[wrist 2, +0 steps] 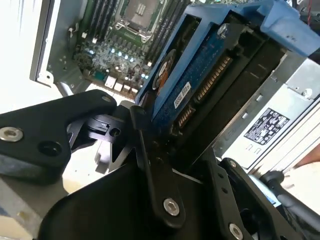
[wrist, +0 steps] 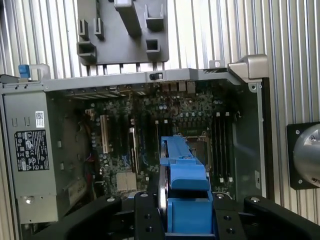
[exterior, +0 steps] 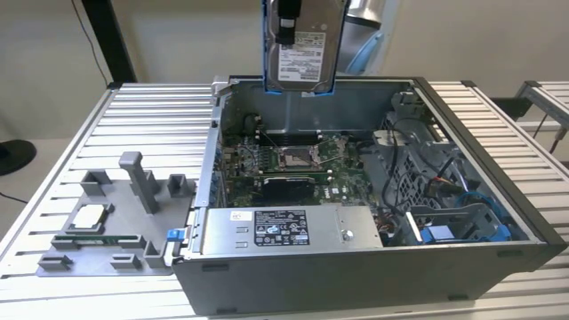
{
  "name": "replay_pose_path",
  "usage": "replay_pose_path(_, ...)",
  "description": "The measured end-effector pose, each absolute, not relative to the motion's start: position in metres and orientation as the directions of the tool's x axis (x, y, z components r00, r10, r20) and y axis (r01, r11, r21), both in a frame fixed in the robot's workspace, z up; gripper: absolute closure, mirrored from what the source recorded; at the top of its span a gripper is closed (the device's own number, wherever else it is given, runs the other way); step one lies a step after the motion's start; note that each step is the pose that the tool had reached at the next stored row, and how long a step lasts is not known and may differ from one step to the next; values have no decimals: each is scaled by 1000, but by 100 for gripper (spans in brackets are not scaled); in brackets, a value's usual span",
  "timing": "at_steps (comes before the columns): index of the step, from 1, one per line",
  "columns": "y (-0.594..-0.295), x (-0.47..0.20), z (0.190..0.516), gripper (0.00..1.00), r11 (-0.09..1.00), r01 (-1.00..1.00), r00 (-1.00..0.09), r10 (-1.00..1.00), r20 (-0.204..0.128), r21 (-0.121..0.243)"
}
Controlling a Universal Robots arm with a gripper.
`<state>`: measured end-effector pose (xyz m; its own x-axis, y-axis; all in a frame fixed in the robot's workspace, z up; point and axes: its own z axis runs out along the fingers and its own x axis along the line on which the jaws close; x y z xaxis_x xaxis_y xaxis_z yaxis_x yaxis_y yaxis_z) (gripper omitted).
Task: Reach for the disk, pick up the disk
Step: 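Pick up the disk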
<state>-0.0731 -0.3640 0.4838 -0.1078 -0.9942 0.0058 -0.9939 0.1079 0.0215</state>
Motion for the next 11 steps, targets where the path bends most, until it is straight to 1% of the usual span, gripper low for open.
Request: replay_pose_path(11,-364,-47,484,100,108,-994,-108,-994,6,22)
